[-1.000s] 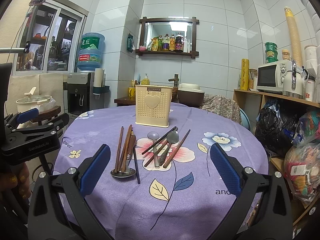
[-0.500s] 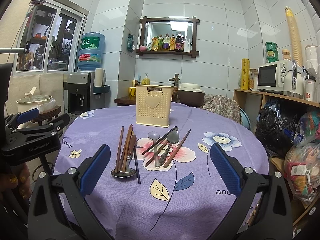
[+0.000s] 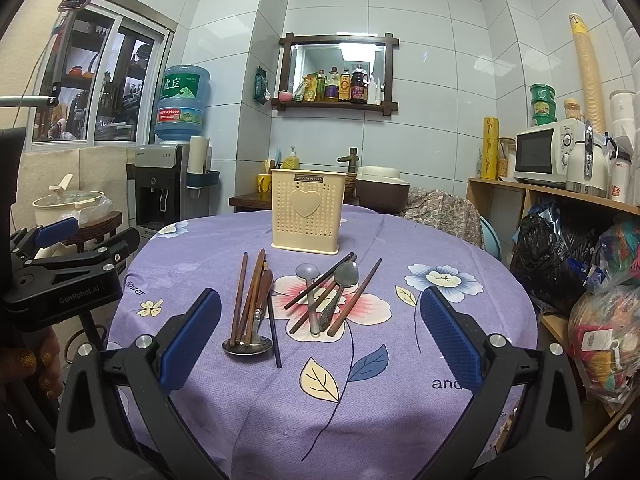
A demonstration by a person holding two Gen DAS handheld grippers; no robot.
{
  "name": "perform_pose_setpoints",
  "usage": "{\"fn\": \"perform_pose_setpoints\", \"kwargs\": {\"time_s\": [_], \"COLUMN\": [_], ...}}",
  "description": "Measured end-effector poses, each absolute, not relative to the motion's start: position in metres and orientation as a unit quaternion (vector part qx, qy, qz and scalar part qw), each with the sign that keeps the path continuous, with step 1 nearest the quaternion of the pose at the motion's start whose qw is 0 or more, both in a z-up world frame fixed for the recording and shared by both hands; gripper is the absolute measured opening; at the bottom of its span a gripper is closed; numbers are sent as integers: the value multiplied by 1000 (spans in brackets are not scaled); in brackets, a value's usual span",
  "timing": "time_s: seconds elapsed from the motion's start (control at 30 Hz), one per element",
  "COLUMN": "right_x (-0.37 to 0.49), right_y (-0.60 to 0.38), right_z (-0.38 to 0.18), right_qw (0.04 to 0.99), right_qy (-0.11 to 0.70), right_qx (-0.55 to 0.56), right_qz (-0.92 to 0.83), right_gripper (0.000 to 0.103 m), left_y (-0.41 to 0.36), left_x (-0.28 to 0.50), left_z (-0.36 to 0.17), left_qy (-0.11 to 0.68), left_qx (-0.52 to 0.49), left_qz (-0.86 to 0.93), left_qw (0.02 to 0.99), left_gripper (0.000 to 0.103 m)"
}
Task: Organize utensils
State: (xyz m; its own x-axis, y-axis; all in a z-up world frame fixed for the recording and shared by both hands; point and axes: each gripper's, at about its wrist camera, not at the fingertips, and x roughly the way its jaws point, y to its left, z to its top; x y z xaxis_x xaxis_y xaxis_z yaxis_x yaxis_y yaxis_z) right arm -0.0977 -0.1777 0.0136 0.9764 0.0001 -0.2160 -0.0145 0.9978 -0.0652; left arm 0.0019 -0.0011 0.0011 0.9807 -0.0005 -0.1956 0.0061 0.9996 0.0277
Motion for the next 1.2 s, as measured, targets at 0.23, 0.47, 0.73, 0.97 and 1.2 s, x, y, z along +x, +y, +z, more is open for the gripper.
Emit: {"fn": "perform_pose_setpoints", "kwargs": {"time_s": [0.23,0.47,0.73,0.97,1.2], "right_x": [-98,-97,-75,-30,37], "right_y": [-177,-175,-185,-214,-244], "right_z": [14,13,9,17,25], "right_qw": [993,993,988,981,967], "right_qy": [109,112,152,188,253], "right_qx": [-33,-34,-31,-33,5], "right_qz": [4,3,-2,-31,-16], "right_gripper": [98,98,98,98,98], "left_y": [-2,0,5,2,-5], "left_x": [2,3,18,73,155], "left_z": [0,-1,-1,2,2], "left_qy": [99,98,138,236,350], "left_qx": [17,15,7,24,17], "left_qz": [-2,-2,-19,-61,-101], "left_qw": [995,995,990,970,931], "left_gripper": [98,98,98,98,98]}}
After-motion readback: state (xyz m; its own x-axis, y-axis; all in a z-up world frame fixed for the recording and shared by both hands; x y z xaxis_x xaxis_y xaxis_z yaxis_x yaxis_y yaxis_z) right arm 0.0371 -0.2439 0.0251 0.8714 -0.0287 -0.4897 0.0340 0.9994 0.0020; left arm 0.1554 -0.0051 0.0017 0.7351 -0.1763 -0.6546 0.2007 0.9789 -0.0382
